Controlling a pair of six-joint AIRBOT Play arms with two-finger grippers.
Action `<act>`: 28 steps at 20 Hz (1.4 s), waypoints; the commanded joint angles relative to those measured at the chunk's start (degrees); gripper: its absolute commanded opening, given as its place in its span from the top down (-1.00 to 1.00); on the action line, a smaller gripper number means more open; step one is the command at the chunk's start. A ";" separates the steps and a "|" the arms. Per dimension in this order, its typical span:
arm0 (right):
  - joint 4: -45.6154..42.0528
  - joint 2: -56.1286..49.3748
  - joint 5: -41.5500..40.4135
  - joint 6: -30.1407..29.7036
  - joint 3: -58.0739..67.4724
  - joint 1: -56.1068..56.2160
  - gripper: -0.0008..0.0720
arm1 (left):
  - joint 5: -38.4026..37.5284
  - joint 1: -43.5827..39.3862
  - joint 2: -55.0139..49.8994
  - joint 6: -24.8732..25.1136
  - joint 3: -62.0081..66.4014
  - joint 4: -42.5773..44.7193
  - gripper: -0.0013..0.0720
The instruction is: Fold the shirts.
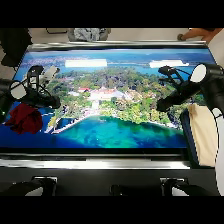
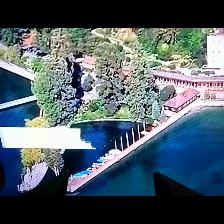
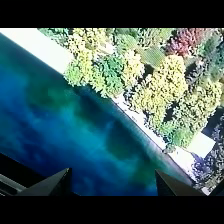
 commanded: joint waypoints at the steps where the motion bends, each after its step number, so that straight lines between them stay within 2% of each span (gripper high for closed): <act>1: 0.00 -0.02 0.00 0.00 -0.02 0.00 -0.69 | 0.00 0.04 0.02 0.02 -0.02 0.00 -0.69; 14: 0.02 -0.02 -0.48 0.00 -0.02 0.00 -0.69 | 0.00 0.04 0.02 0.02 -0.02 0.00 -0.69; 17: 0.00 -0.02 -8.13 -0.02 -0.02 0.00 -0.69 | 0.48 0.02 -0.04 0.02 -0.02 -0.02 -0.69; 19: 0.07 -0.02 -12.35 0.57 -0.02 0.00 -0.69 | 3.63 0.02 -0.33 -0.07 -0.02 -0.04 -0.69; 21: 0.04 -0.02 -12.46 0.68 -0.02 0.00 -0.70 | 8.11 -0.17 -0.37 -0.09 -0.02 -0.68 -0.69; 23: 0.02 -0.02 -12.46 0.68 -0.02 0.00 -0.70 | 16.46 0.55 -0.79 -0.15 0.37 -0.66 -0.70; 24: 0.04 -0.02 -12.48 0.68 -0.02 0.00 -0.70 | 18.51 1.68 -2.16 -0.24 1.84 -0.66 -0.78; 26: 0.26 -0.02 -12.37 0.68 -0.02 0.00 -0.69 | 17.22 5.92 -8.70 -0.42 9.44 -0.96 -0.98; 28: 1.62 -0.02 -11.87 0.68 -0.02 0.00 -0.69 | 12.70 12.13 -18.29 -1.27 22.03 -3.43 -1.00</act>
